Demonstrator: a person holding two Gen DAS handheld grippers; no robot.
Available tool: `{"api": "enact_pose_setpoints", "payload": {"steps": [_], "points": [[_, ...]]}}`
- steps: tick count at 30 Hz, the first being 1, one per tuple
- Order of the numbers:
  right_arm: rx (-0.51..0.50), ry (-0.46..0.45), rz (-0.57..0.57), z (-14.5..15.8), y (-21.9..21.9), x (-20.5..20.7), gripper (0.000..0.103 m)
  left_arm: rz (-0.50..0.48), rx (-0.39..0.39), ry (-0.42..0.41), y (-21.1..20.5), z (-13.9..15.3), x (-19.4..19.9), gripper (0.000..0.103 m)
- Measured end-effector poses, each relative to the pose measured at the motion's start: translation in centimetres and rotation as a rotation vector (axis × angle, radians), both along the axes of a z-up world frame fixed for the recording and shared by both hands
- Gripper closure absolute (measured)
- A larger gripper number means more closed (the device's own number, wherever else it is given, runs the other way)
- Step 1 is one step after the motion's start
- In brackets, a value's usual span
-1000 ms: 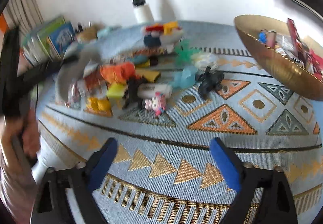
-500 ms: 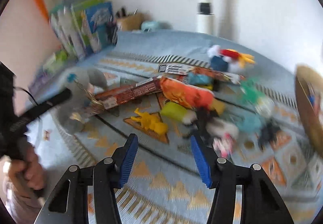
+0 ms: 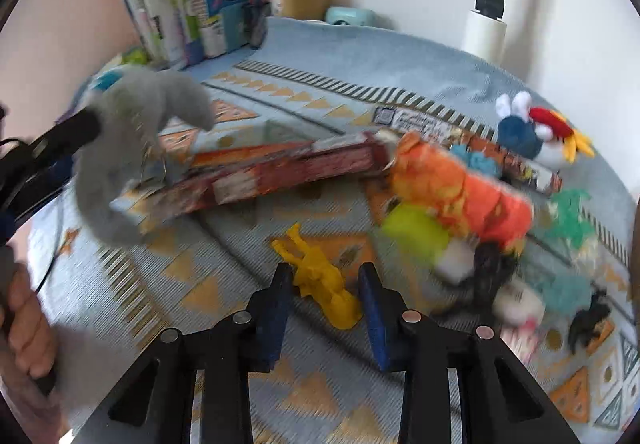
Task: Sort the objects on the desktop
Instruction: 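Grasp the yellow toy figure with the right tool while the left tool holds the plush, then carry both toys to the golden bowl and open the left tool to drop the plush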
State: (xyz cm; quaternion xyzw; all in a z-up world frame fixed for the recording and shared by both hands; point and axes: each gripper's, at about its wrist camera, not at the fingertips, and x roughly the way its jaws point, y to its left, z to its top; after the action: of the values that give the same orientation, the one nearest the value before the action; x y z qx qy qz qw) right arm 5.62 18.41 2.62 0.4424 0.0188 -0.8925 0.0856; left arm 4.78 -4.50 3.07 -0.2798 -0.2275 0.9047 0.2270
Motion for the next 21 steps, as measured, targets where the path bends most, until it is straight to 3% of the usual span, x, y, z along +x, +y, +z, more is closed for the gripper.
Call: {"api": "enact_pose_setpoints", "payload": {"steps": [1,4,10,13,19,20,21], "points": [[-0.017,0.011,-0.006,0.4,0.2,1.1,0.078,0.002,0.008,-0.001,-0.1,0.0,0.0,0.048],[-0.136,0.033,-0.051,1.9,2.1,5.3,0.078,0.0,-0.019,0.009,0.4,0.2,0.2,0.049],[-0.268,0.104,-0.187,3.2,7.2,12.0,0.078,-0.006,-0.075,0.042,1.3,0.8,1.0,0.05],[-0.242,0.152,-0.281,4.0,9.9,14.8,0.078,-0.016,-0.075,0.065,1.8,1.6,1.9,0.051],[-0.293,0.223,-0.444,4.7,16.2,19.0,0.078,-0.104,-0.064,0.16,5.0,6.1,4.7,0.053],[-0.307,0.239,-0.466,4.7,17.3,19.6,0.078,-0.129,-0.061,0.177,5.8,7.0,5.0,0.061],[-0.324,0.258,-0.491,4.8,18.5,20.3,0.078,-0.154,-0.059,0.19,6.7,7.9,5.2,0.063]]}}
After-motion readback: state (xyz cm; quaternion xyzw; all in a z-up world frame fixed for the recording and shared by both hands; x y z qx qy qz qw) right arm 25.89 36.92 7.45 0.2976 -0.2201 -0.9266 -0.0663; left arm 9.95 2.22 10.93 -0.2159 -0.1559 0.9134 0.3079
